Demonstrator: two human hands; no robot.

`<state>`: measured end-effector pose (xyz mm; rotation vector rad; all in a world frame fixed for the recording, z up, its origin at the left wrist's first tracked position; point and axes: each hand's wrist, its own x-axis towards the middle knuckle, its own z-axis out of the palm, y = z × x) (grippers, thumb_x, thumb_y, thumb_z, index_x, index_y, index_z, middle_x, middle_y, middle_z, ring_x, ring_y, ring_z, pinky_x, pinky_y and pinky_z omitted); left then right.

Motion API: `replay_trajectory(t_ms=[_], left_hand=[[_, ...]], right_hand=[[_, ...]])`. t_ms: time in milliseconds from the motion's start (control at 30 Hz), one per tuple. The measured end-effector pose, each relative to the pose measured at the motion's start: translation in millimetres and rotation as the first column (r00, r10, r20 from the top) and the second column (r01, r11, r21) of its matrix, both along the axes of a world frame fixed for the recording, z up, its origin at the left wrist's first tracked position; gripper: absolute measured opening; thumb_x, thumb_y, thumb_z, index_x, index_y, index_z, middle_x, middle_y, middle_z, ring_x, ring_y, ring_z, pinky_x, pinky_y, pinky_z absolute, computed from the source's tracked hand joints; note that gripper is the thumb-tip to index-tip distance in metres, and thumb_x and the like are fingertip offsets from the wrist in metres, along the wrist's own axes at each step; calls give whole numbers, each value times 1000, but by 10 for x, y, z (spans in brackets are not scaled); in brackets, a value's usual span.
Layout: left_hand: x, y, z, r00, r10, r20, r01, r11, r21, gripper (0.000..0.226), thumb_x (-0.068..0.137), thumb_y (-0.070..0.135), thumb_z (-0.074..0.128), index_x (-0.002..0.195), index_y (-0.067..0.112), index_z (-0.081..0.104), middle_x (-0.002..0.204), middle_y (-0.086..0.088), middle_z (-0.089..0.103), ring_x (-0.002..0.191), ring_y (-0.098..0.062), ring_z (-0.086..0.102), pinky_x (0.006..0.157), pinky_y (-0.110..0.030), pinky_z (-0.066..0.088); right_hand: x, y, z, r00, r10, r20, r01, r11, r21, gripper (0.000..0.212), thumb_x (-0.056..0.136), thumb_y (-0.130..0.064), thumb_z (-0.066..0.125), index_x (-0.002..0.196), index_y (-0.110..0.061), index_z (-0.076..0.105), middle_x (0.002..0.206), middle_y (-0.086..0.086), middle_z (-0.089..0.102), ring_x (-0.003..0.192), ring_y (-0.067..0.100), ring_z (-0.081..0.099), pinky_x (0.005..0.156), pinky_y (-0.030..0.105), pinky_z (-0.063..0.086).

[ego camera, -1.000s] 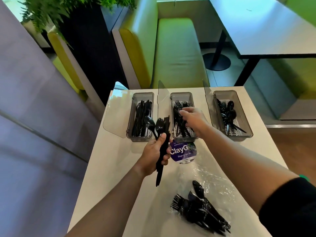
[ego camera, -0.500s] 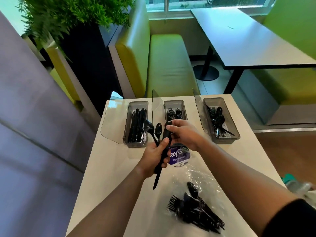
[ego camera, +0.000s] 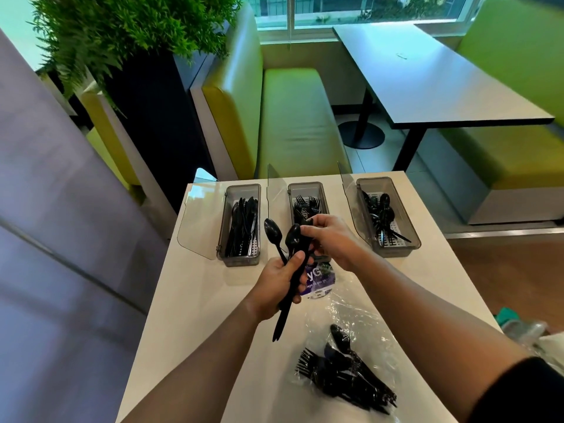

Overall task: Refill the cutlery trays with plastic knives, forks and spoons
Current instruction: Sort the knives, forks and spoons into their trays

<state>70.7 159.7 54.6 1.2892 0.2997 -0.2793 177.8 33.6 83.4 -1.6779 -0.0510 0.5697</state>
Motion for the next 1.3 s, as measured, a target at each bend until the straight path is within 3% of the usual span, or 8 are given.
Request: replay_trajectory(t_ms=[167,467,600,767,900,1100,1200,1300], left_hand=[[12,-8,-4,999,-18,-39,17,1000,-19,32,104,38,49,107,9,62,65,-3,50,53,-13,44,44,-24,34],[18,23,9,1000,-1,-22,1,1000,24,27,105,34,49,105,10,62,65,-3,51,51,-13,44,44,-24,32],[10,36,1,999,-23,-26,23,999,26,27,105,34,49,105,9,60,64,-4,50,50,-14,42,44,-24,31],[3,48,-20,997,-44,-60,47,998,39,27,107,33,46,103,9,59,66,-3,52,51,-13,41,44,-24,31],[21,48,-51,995,-40,-88,46,997,63,27,107,33,47,102,9,60,66,-3,52,51,-13,42,44,-24,32],[55,29,-44,993,-35,-112,46,995,90,29,107,33,47,106,7,58,66,-4,53,50,-13,43,44,-24,34],[65,10,-33,993,-39,-116,49,995,89,29,107,33,46,109,6,57,67,-4,53,50,-13,43,45,-24,34],[74,-11,-17,992,-44,-121,55,995,87,29,107,32,46,111,5,56,66,-4,53,50,-14,42,46,-25,34]], right_hand=[[8,64,33,996,0,90,-3,999,32,22,97,-31,64,112,-14,65,94,6,68,84,20,67,82,45,59],[14,68,112,977,176,117,-166,982,-93,20,89,-26,75,86,-8,67,81,8,69,74,18,64,71,34,54],[34,84,201,1000,-20,13,17,985,169,16,94,-16,68,81,-14,60,83,7,68,75,18,66,65,29,54],[196,68,389,926,-368,-86,366,817,446,14,98,-5,52,89,-14,47,90,18,74,70,29,70,58,35,54],[220,37,400,953,-280,114,240,931,276,22,98,-20,64,84,-16,47,67,3,56,43,15,48,37,26,40],[43,95,302,982,-72,177,66,997,39,17,99,-4,58,105,-19,51,88,13,62,42,11,48,36,24,37],[-33,133,199,985,6,171,-3,1000,-16,37,102,-4,50,127,-30,47,91,13,68,52,14,50,45,27,42],[-100,195,117,967,103,231,-72,988,-136,22,102,-25,53,124,-27,58,94,4,65,75,13,57,66,32,50]])
